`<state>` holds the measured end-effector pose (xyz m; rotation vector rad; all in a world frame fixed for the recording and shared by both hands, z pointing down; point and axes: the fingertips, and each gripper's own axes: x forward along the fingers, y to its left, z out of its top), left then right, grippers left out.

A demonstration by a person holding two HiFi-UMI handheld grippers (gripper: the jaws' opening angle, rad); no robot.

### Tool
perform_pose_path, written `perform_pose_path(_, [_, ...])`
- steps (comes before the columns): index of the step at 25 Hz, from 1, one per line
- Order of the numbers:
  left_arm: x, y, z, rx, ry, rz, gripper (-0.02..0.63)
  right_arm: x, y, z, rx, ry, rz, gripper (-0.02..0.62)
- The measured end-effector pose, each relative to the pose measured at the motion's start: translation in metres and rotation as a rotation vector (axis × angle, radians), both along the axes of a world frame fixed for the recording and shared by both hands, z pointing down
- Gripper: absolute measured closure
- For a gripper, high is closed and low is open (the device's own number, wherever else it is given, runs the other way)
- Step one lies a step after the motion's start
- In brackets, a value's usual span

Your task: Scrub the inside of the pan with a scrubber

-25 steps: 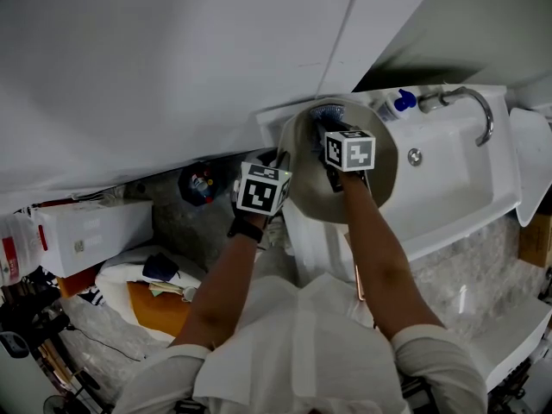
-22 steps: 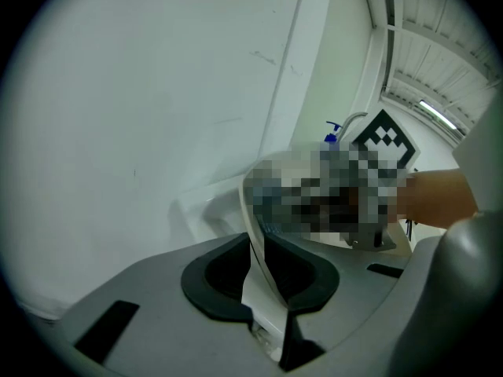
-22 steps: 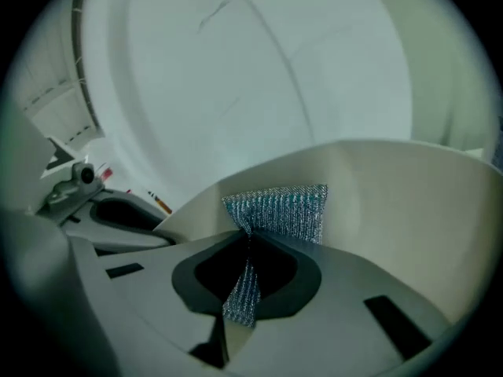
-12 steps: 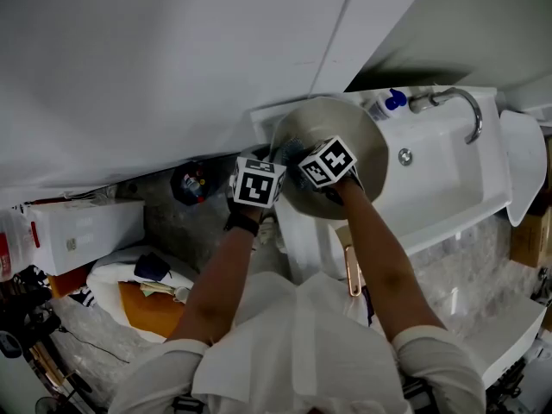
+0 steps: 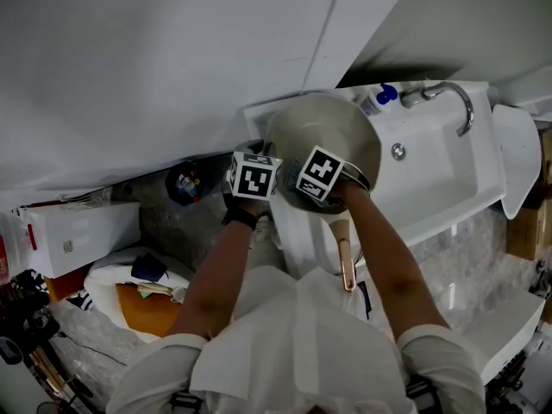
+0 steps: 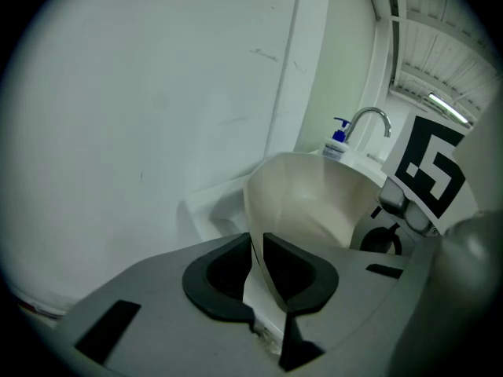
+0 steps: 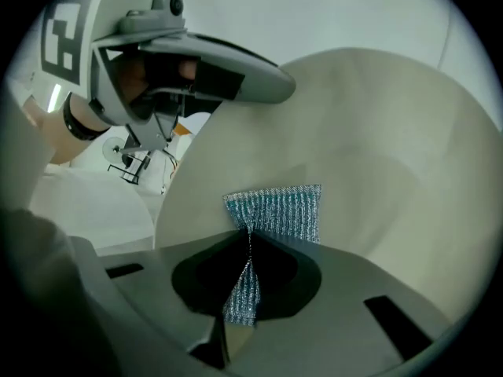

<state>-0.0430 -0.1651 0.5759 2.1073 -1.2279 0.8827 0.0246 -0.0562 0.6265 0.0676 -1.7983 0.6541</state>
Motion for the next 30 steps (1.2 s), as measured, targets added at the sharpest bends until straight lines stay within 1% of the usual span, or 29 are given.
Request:
perform_pose_path(4, [0.001, -0.002, 0.002, -0.002, -0.013, 0.001, 0.548, 0.027, 0.008, 0.006, -0.014, 0.099, -0.061, 0.571])
perform_pose_path(10, [0.000, 0.000, -0.001, -0.010, -0.008, 0.004, 0.548, 0.083, 0.005, 0.009, 0.010, 0.261, -0.138, 0.571])
perform_pose_path(11, [0.001, 0.000, -0.001, -0.010, -0.008, 0.003, 0.548, 0.095, 0.000, 0.009, 0.028, 0.305, -0.154, 0.571])
perform_pose_path(13, [0.001, 0.000, -0.001, -0.011, -0.008, 0.002, 0.548, 0.117, -0.018, 0.012, 0.095, 0.401, -0.200, 0.571])
perform_pose_path(16, [0.001, 0.000, -0.001, -0.013, -0.007, -0.003, 0.548, 0.131, -0.046, 0.016, 0.205, 0.488, -0.271, 0.571])
perform_pose_path(18, [0.001, -0.001, -0.001, -0.013, -0.006, -0.009, 0.549, 0.134, -0.050, 0.017, 0.230, 0.528, -0.311, 0.571])
perform_pose_path(19, [0.001, -0.001, -0.001, -0.014, -0.005, -0.012, 0.551, 0.133, -0.048, 0.017, 0.222, 0.536, -0.323, 0.571])
perform_pose_path(21, [0.001, -0.001, -0.001, -0.016, -0.004, -0.017, 0.551, 0.130, -0.035, 0.016, 0.158, 0.524, -0.317, 0.571])
perform_pose_path(23, [0.001, 0.000, -0.001, -0.017, -0.005, -0.022, 0.552, 0.121, -0.013, 0.009, 0.043, 0.480, -0.281, 0.571])
perform_pose_path(25, [0.001, 0.001, -0.001, -0.021, -0.007, -0.026, 0.554, 0.103, 0.010, 0.005, -0.066, 0.388, -0.253, 0.571])
perform_pose_path(27, [0.000, 0.002, -0.001, -0.024, -0.009, -0.027, 0.554, 0.078, 0.025, 0.001, -0.142, 0.278, -0.222, 0.571])
perform_pose_path(29, [0.000, 0.004, -0.001, -0.025, -0.011, -0.029, 0.555, 0.051, 0.030, -0.001, -0.177, 0.170, -0.167, 0.571])
perform_pose_path(30, [0.000, 0.004, -0.001, -0.026, -0.011, -0.029, 0.555, 0.038, 0.029, -0.001, -0.177, 0.118, -0.129, 0.571])
